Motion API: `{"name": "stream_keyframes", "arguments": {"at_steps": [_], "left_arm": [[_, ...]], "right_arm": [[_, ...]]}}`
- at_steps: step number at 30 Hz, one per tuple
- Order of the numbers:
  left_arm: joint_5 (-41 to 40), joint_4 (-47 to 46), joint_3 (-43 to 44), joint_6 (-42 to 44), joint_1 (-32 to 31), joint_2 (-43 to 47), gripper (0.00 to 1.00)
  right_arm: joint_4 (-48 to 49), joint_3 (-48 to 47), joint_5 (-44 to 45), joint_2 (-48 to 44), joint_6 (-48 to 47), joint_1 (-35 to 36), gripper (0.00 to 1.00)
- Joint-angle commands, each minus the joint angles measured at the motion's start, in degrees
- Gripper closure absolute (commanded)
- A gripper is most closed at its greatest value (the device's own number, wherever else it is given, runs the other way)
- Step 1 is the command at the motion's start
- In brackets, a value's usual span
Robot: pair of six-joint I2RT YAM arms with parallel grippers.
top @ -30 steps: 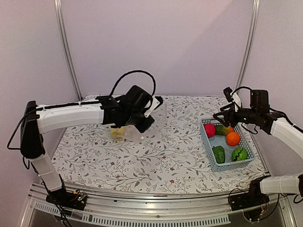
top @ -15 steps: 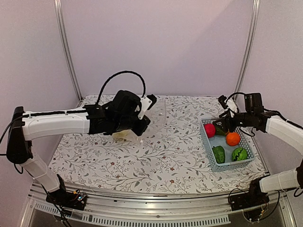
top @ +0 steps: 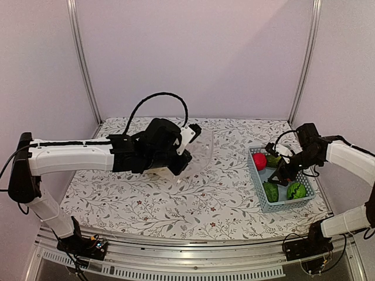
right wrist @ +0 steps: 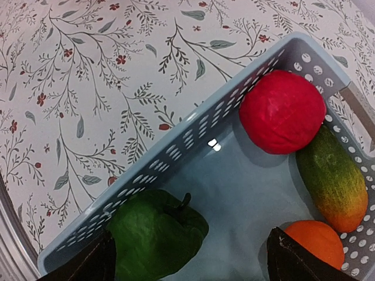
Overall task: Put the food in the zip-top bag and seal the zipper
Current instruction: Pick up the fake vegetable from the bin.
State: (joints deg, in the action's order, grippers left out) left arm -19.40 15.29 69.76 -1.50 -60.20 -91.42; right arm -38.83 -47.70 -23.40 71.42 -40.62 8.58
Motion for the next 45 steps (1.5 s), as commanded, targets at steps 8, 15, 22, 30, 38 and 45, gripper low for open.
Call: {"name": "stream_keyframes", "arguments": {"at_steps": [8, 15, 22, 30, 38, 45], "left_arm": [[-1.8, 0.3, 0.5, 0.7, -0.4, -1.1, 1.00], [-2.4, 0.4, 0.5, 0.9, -0.7, -0.7, 1.00], [-2.5, 0.6, 0.5, 1.1, -0.9, -0.8, 1.00], [-2.9, 0.7, 0.5, 1.4, -1.1, -1.0, 1.00], [-3.0, 0.8, 0.7, 1.4, -1.2, -1.3, 1.00], [-3.0, 0.6, 0.8, 1.4, -1.1, -1.6, 1.00]], "right_arm": [[-7.8, -4.1, 1.9, 9.5, 0.8, 0.1, 0.10], [-8.4, -4.8, 0.1, 14.2, 1.7, 0.2, 0.07], [-10.4, -6.2, -2.4, 18.8, 1.6, 0.1, 0.07], [-11.2, -8.0, -4.6, 20.4, 2.3, 0.1, 0.35], [-12.1, -9.0, -1.2, 17.8, 4.0, 0.1, 0.52], [-12.2, -10.4, 1.0, 10.2, 6.5, 0.0, 0.58]]}}
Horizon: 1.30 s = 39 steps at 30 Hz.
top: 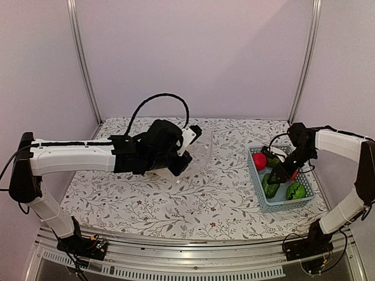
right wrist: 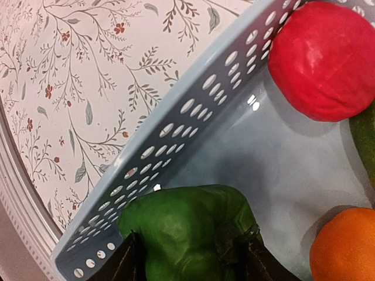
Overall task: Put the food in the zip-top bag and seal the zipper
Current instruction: Pick up the fake vegetable from the bin, then place the fake vegetable in the zipper food storage bag.
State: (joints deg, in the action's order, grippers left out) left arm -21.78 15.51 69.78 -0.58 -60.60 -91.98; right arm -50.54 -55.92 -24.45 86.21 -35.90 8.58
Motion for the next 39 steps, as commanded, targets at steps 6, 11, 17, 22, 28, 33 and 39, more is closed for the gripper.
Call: {"name": "stream_keyframes", "arguments": {"at_steps": [6, 11, 17, 22, 28, 33, 39], "left_arm": [[0.9, -0.3, 1.2, -0.7, 0.2, -1.3, 1.00], [4.1, 0.0, 4.5, -3.7, 1.0, -2.6, 1.00], [6.8, 0.6, 8.6, -7.2, 0.8, -4.5, 1.00], [7.3, -1.4, 11.2, -10.3, -0.2, -6.3, 1.00], [7.2, -5.3, 12.3, -14.2, -1.8, -7.0, 1.00], [7.4, -6.3, 13.6, -16.3, -2.9, -7.1, 1.00], [7.3, -5.8, 15.1, -17.1, -3.9, -6.8, 1.00]], "right_arm": [[-0.7, -5.4, 1.3, -11.8, 3.5, 0.3, 0.59], [-0.7, -11.7, -4.2, -16.4, 4.8, 2.4, 0.59], [-1.2, -23.5, -10.3, -16.5, 6.8, 6.7, 0.60], [0.3, -30.2, -13.7, -15.3, 9.3, 10.8, 0.59], [1.7, -34.1, -15.2, -12.8, 10.4, 17.5, 0.58], [2.6, -35.6, -15.1, -9.6, 10.2, 21.1, 0.57], [4.2, -35.9, -11.9, -6.1, 9.5, 24.8, 0.57]]}}
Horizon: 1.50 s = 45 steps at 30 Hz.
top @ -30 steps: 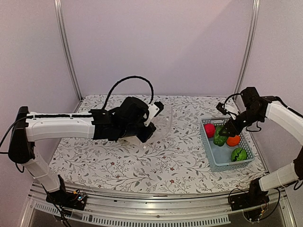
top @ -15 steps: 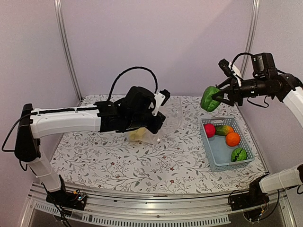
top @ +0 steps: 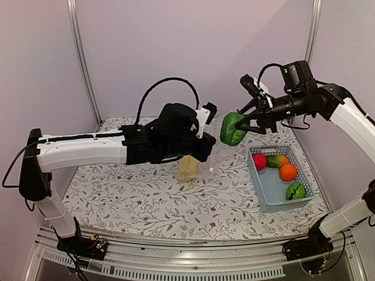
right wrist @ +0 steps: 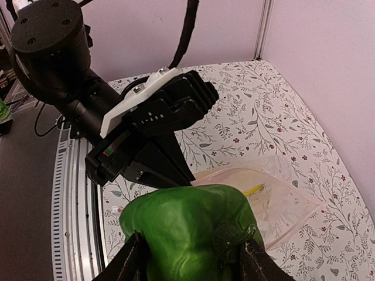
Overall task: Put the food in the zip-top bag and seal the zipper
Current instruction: Place the fake vegetable in the zipper food storage bag.
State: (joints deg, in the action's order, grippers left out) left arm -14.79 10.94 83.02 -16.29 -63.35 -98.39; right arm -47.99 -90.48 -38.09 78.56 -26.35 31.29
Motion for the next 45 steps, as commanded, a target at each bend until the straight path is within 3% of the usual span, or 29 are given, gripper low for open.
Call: {"name": "stream_keyframes", "arguments": {"at_steps": [1, 24, 29, 35, 45], "left_arm": [[0.3, -1.2, 2.0, -1.5, -1.4, -0.2, 1.00], [0.3, -2.7, 0.6, -2.7, -2.7, 1.1, 1.00], [0.1, -3.2, -0.2, -2.7, -2.7, 1.7, 1.00], [-0.4, -3.8, -1.6, -2.8, -2.7, 2.7, 1.00], [-2.9, -2.2, -3.7, -1.5, -2.6, 4.4, 1.00]], "right_arm": [[2.0, -1.1, 2.4, 2.1, -0.2, 2.7, 0.57], [6.3, 6.0, 12.7, 4.1, -0.8, 4.7, 0.51], [5.9, 5.7, 15.8, 5.7, -1.4, 6.7, 0.41], [5.1, 3.6, 16.5, 6.5, -0.4, 7.1, 0.18], [3.3, 1.7, 16.5, 0.2, -0.6, 6.5, 0.16]]}}
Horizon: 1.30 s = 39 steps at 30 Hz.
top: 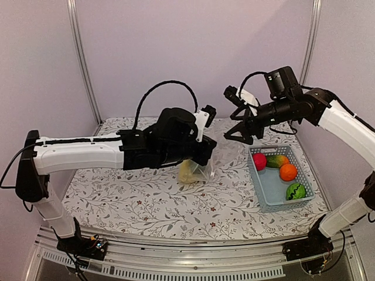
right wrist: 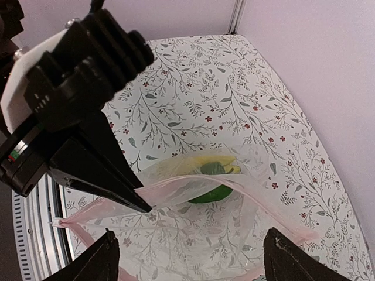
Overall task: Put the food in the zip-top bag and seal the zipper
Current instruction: Place the fake vegetable in the zipper food storage bag, then adjust the zipper food storage bag at the center of the board.
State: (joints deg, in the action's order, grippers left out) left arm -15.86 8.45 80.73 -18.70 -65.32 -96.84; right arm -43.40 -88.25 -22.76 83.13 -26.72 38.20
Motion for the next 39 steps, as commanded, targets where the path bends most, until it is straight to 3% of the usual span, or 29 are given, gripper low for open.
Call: {"name": "stream_keyframes", "arguments": {"at_steps": [1, 13, 18, 28, 39], "left_arm": [[-2.7, 1.2, -1.6, 1.3, -0.6, 3.3, 1.00], [-12.5, 9.9, -7.7, 4.5, 0.1, 12.9, 1.00], [-13.5, 14.3, -7.7, 6.2, 0.3, 17.3, 1.00], [-9.2, 15.2, -7.9, 6.3, 0.7, 19.3, 1.00], [-7.2, 15.7, -6.7, 4.9, 0.6, 16.3, 1.00]], "right_arm": [[-1.0, 0.4, 1.5, -5.4, -0.3, -1.0, 0.16], [4.6, 19.9, -0.5, -15.5, 1.1, -16.8, 0.17], [9.8, 26.7, 6.3, -15.0, 3.9, -22.8, 0.21], [14.5, 28.1, 5.9, -6.1, 5.3, -27.7, 0.23], [14.2, 17.7, 5.2, 10.2, 6.3, -28.1, 0.28]]}}
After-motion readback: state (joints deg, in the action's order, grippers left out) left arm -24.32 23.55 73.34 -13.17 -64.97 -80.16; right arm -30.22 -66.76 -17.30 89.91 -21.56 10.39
